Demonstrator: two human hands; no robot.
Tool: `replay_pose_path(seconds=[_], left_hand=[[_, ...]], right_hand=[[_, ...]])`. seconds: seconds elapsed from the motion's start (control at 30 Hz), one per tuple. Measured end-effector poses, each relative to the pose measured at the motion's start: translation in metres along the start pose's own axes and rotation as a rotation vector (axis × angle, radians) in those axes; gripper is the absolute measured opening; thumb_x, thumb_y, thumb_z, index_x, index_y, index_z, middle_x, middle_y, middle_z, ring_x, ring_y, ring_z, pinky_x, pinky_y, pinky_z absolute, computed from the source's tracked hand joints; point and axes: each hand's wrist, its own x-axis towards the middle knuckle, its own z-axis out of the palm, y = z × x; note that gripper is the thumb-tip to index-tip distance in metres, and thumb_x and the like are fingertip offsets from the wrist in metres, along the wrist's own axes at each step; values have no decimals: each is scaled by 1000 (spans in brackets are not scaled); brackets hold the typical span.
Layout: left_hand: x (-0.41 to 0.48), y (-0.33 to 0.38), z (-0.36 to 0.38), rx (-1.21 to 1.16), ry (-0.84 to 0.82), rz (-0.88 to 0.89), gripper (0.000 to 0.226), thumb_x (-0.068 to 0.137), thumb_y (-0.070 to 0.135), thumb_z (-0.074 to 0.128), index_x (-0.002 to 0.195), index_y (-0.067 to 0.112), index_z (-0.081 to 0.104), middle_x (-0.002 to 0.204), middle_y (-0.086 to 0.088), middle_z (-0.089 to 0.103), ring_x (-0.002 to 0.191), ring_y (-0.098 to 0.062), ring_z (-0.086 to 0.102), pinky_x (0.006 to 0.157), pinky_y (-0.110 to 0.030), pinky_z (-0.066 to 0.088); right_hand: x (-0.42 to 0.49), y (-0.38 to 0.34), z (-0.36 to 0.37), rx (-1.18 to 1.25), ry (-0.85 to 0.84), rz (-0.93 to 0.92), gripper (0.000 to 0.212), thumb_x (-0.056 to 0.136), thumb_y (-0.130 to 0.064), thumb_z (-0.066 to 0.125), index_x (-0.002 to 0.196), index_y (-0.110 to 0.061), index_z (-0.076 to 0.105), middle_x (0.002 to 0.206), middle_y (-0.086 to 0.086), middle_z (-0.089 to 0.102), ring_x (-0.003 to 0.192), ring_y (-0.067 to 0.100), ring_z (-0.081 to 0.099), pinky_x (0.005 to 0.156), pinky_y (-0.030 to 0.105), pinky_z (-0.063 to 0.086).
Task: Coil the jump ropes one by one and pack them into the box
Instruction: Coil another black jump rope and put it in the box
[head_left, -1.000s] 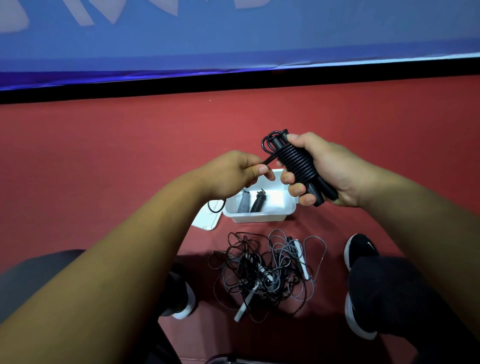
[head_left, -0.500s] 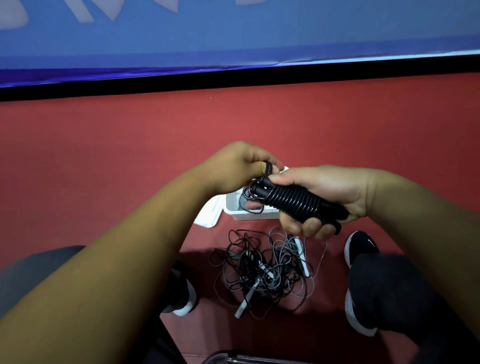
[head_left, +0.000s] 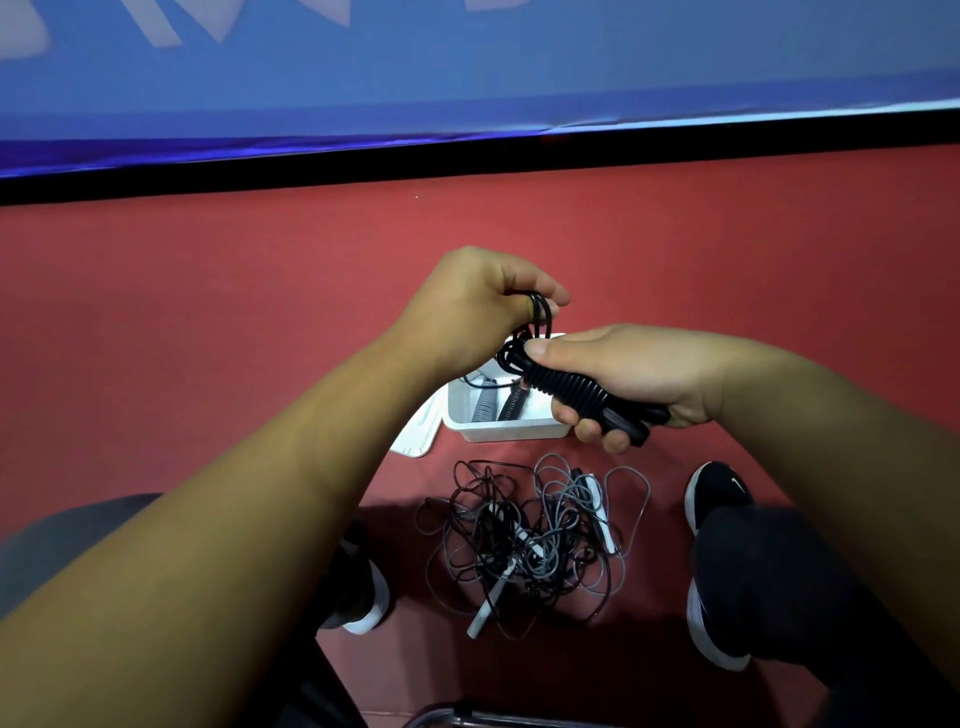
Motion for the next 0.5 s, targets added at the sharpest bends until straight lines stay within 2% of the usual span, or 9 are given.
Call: replay_pose_path(seconds=[0.07, 0.2, 0.33, 0.4, 0.5], left_hand=[[0, 2, 2, 56, 13, 18, 16, 93, 14, 75, 102, 25, 84, 88, 15, 78, 81, 5, 70, 83, -18, 55], [0, 0, 5, 155, 3, 60, 21, 92, 12, 74, 102, 27, 84, 95, 15, 78, 90, 5, 70, 88, -18, 54], [0, -1, -1, 428, -1, 292, 26, 90, 7, 70, 107, 21, 84, 94, 6, 74, 87, -8, 67, 80, -17, 46], [-1, -1, -4, 533, -46, 371, 26, 93, 10, 68, 112, 22, 82, 93, 2, 71, 86, -12, 61, 76, -19, 38], [-2, -3, -5, 614, -164, 302, 26, 101, 14, 58, 117, 17, 77, 94, -4, 64, 88, -19, 55, 78, -31, 39]], right_hand=[[3, 1, 2, -93, 30, -18, 46, 104, -58, 58, 122, -15, 59, 79, 11, 59, 60, 22, 54, 50, 29, 45], [8, 5, 1, -236, 61, -22, 45, 103, -61, 58, 109, -16, 57, 81, 11, 61, 56, 20, 56, 50, 30, 47], [12, 8, -16, -269, 168, -22, 42, 104, -58, 58, 113, -17, 56, 83, 9, 59, 57, 18, 58, 48, 29, 47], [14, 10, -25, -251, 248, -23, 40, 104, -58, 58, 112, -18, 56, 83, 7, 59, 57, 17, 58, 48, 28, 47], [14, 13, -30, -205, 310, -51, 40, 105, -58, 56, 115, -20, 58, 85, 7, 61, 59, 18, 60, 51, 29, 47]])
